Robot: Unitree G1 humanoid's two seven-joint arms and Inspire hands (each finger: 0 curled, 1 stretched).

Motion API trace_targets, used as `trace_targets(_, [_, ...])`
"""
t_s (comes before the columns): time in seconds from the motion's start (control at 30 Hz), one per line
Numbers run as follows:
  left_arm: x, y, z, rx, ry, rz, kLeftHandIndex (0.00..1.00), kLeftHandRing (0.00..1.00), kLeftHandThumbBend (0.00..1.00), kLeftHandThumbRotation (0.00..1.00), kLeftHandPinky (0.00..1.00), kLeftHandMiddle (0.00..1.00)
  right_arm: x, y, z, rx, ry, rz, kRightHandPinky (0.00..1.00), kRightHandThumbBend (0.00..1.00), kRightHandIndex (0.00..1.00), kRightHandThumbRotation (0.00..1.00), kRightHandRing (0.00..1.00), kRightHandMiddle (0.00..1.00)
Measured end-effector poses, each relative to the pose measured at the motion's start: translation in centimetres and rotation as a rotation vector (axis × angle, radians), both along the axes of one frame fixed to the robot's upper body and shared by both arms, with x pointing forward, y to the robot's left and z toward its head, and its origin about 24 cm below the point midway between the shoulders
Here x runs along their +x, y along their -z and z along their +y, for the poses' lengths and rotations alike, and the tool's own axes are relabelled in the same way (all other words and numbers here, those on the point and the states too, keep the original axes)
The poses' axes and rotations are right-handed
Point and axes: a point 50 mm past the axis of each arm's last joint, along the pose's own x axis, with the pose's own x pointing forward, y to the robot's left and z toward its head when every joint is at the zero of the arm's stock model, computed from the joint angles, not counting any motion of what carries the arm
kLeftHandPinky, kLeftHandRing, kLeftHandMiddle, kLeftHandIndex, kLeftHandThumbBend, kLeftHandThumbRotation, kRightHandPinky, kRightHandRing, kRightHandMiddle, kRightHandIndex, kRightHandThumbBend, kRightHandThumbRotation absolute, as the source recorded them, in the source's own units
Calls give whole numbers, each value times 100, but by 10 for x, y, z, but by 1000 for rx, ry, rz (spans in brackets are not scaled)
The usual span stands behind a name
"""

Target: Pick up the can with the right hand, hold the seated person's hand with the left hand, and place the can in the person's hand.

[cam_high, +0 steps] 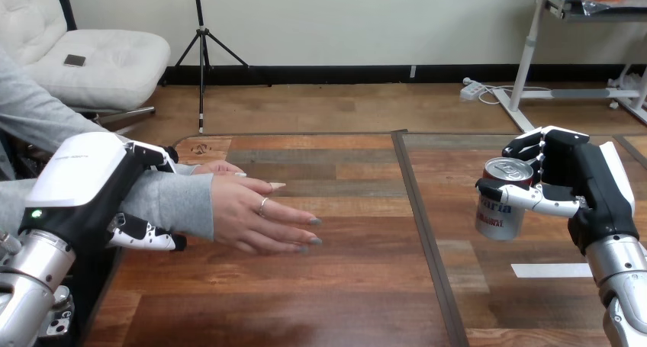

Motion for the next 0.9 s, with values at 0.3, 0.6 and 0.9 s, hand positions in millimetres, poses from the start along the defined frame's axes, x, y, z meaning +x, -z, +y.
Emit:
trace_targets(0.3, [-1, 1, -1, -4, 3, -16, 42, 21, 90, 0, 17, 31, 0, 0, 0, 0, 0, 0, 25, 86, 40, 0, 28, 40])
trace_targets(0.6, [-1, 0, -3, -9, 15, -29, 42, 20, 91, 0, 15, 32, 0, 0, 0, 0, 0, 0, 27, 86, 40, 0, 31, 40])
trace_targets(0.9, [-1, -1, -4, -11, 28, -33, 41, 18, 92, 0, 14, 30, 0, 0, 1, 2, 0, 0, 30, 84, 40, 0, 34, 41])
